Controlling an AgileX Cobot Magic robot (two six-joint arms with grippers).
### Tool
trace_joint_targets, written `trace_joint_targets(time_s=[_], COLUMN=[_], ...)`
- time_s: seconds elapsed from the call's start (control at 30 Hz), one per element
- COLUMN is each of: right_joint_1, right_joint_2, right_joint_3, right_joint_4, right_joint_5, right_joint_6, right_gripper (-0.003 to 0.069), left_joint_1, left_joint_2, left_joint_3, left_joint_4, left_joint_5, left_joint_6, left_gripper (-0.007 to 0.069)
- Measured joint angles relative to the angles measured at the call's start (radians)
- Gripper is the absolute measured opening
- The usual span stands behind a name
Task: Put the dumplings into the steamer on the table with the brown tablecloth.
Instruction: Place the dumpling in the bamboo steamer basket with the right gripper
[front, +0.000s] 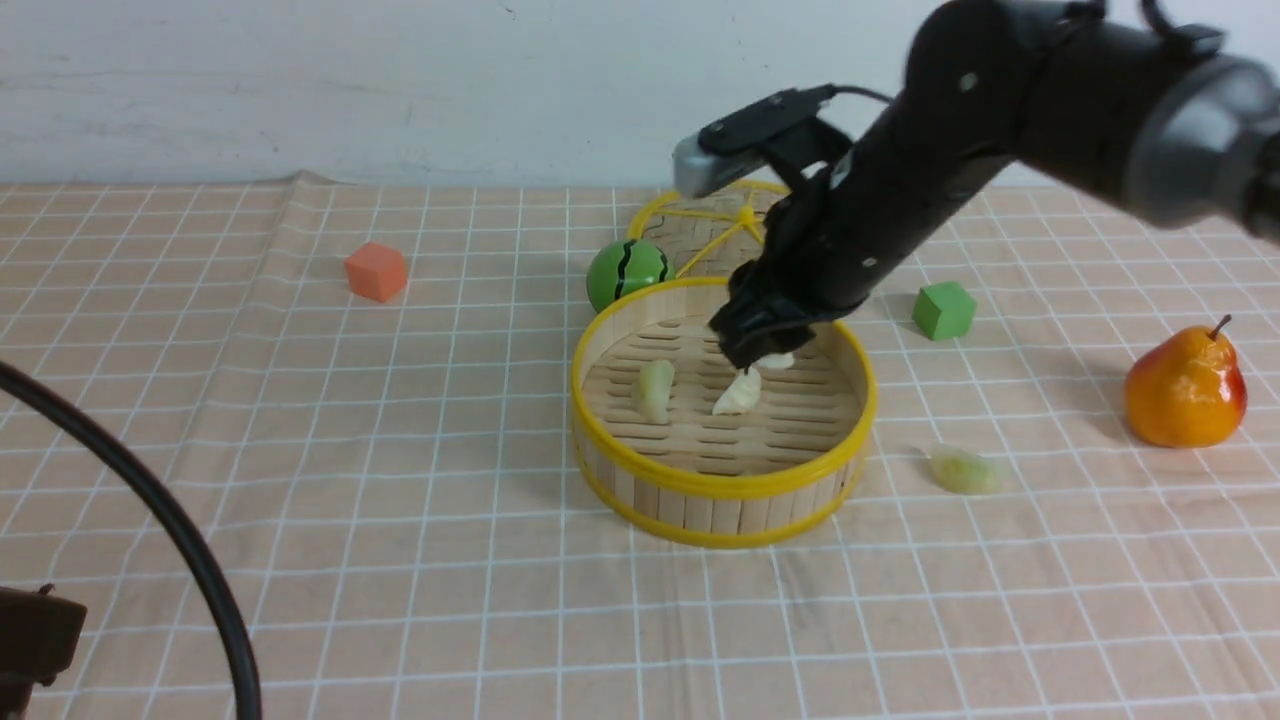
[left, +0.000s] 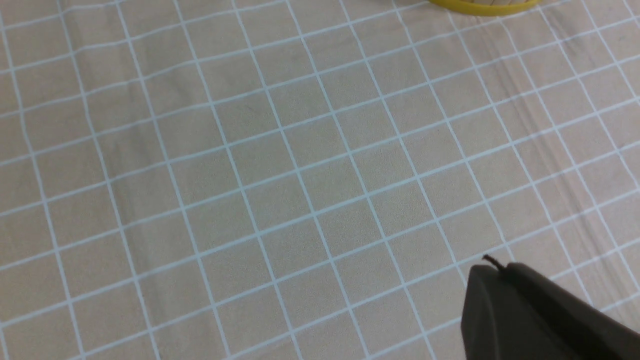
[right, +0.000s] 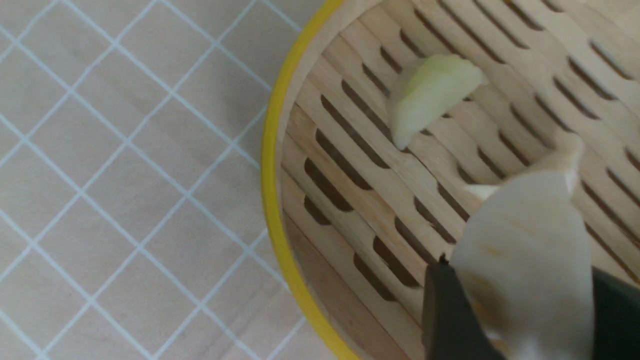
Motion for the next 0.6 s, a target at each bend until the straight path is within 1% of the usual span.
trace_joint_targets(time_s=[0.03, 0.07, 0.13, 0.2, 0.37, 0.43, 0.57, 0.6], right_joint_1=[0.014, 0.043, 0.059, 0.081, 0.088, 0.088, 0.088, 0.088], right_joint_2=[0.020, 0.083, 0.111, 0.172, 0.219, 0.226, 0.224, 0.220], right_joint_3=[-0.019, -0.056, -0.074, -0.099, -0.111, -0.113, -0.135, -0.144], right_joint_4=[-0.014, -0.074, -0.106, -0.183, -0.210, -0.211, -0.211, -0.211], right_joint_5=[0.004, 0.009, 0.012, 0.013, 0.011, 0.011, 0.046, 0.070], right_joint_6=[0.007, 0.038, 0.069, 0.145, 0.199, 0.203, 0.205, 0.205], right_gripper=[0.0283, 0.0283, 0.0283, 0.0283, 0.0292, 0.0333, 0.0486, 0.0513], left_joint_1=[0.000, 0.000, 0.000, 0.000, 0.000, 0.000, 0.000, 0.000], left_joint_2=[0.000, 0.000, 0.000, 0.000, 0.000, 0.000, 0.000, 0.000], left_joint_3=[0.000, 0.000, 0.000, 0.000, 0.000, 0.000, 0.000, 0.000], left_joint_4=[0.000, 0.000, 0.000, 0.000, 0.001, 0.001, 0.001, 0.001], left_joint_5=[0.001, 0.008, 0.013, 0.029, 0.046, 0.046, 0.046, 0.046], left_joint_6=[0.000, 0.000, 0.000, 0.000, 0.000, 0.000, 0.000, 0.000], left_gripper=[-0.0014, -0.0013, -0.0013, -0.0013, -0.0012, -0.0011, -0.0005, -0.0003])
